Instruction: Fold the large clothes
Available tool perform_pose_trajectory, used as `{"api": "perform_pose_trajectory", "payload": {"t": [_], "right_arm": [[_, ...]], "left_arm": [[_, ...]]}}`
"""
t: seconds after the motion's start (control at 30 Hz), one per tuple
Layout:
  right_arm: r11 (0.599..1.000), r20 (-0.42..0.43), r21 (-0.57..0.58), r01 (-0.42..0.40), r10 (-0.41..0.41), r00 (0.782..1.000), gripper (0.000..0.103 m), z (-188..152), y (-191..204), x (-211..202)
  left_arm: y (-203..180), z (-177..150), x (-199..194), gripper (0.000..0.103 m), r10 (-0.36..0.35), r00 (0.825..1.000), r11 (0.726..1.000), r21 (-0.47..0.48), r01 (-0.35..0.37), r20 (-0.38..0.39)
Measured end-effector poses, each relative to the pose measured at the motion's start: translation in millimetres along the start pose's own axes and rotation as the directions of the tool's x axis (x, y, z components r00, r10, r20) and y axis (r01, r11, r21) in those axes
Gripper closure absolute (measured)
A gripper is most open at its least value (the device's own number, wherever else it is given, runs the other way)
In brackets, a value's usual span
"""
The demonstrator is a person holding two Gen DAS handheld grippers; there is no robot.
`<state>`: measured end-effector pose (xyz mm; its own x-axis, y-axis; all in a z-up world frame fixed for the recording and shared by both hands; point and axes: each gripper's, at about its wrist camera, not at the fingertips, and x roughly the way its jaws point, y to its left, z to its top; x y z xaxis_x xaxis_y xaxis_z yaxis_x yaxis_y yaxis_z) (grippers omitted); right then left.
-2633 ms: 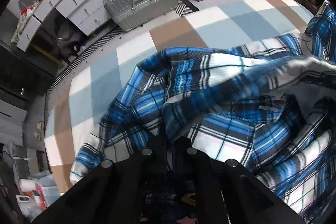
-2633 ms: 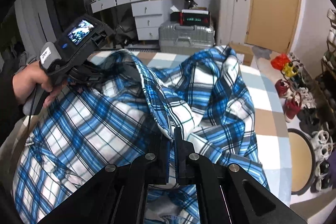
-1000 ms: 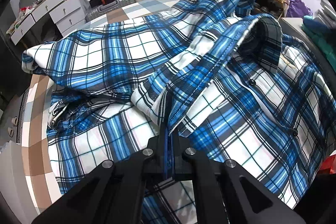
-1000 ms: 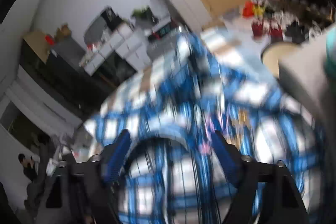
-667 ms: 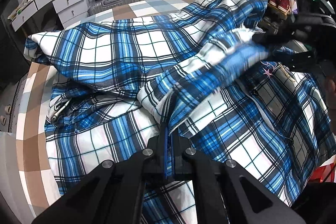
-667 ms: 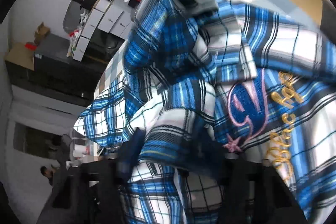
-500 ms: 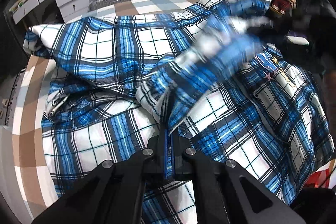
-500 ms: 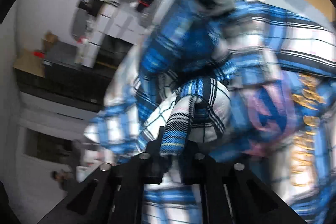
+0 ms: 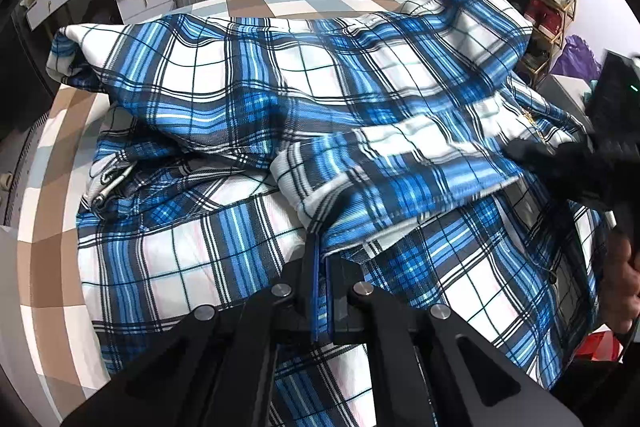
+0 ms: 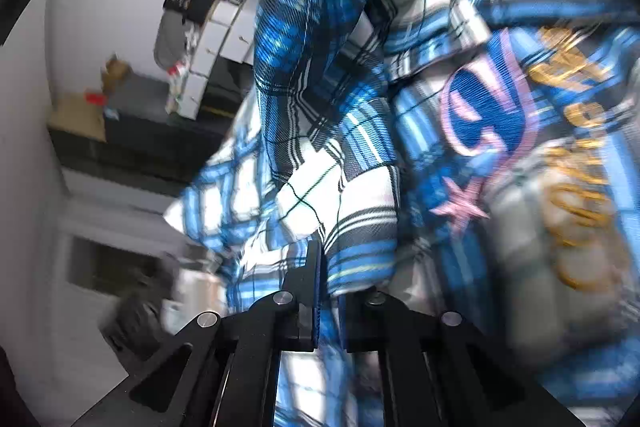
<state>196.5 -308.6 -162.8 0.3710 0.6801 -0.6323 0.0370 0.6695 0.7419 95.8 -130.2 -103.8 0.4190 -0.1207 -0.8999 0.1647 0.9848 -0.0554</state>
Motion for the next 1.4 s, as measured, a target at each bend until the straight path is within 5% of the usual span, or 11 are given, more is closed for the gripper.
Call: {"api": "perform_pose_trajectory", "payload": {"t": [0.3,0.5,0.67,0.77,0.83,0.87,1.07,1.13,1.2,1.23,1.4], "right_arm": [[0.947,0.021,-0.187,0.262,-0.263,0.965,0.094,-12,38,-46],[0.846,0.179,-0.370,0.384,-0.341,0.923,0.068,54,114,-52],[0.636,0.192,-0.512,0.577,-0.570,0.799,0.072,107,144,26],[0.462,0.175,-0.558,0.689,-0.746,0.642,0.072,116,111,73],[0.449,0.104,-0.541,0.711,-0.803,0.586,0.075,118,74,79],[0.473,0.061,-0.530,0.704,-0.806,0.589,0.075,119,60,82],[0.646,0.044,-0.456,0.612,-0.671,0.741,0.073,115,23,54],[0.690,0.041,-0.427,0.585,-0.631,0.775,0.072,114,15,50],[0.704,0.047,-0.417,0.575,-0.615,0.787,0.072,115,13,47],[0.702,0.056,-0.423,0.573,-0.611,0.790,0.072,113,11,45],[0.698,0.068,-0.440,0.565,-0.601,0.796,0.072,105,17,36]], "left_arm": [[-8,-2,-4,0.103,0.010,1.000,0.999,0.033,-0.010,0.009],[-12,-1,0,0.103,0.017,1.000,0.999,0.047,-0.017,0.001],[-15,-3,-3,0.103,0.035,0.999,0.997,0.072,-0.035,0.012],[-17,-4,-5,0.103,0.037,0.999,0.994,0.100,-0.039,0.017],[-18,-4,-7,0.103,0.029,0.999,0.993,0.113,-0.031,0.025],[-19,-4,-9,0.103,0.007,1.000,0.993,0.118,-0.010,0.024],[-37,4,-49,0.095,-0.155,0.986,0.977,0.160,0.143,0.066],[-36,6,-73,0.080,-0.190,0.975,0.968,0.187,0.167,0.112],[-24,6,-93,0.032,-0.210,0.965,0.969,0.168,0.183,0.159],[-12,5,-106,0.024,-0.212,0.957,0.972,0.146,0.185,0.197],[49,26,-127,0.021,0.063,0.952,0.998,-0.012,-0.062,0.300]]}}
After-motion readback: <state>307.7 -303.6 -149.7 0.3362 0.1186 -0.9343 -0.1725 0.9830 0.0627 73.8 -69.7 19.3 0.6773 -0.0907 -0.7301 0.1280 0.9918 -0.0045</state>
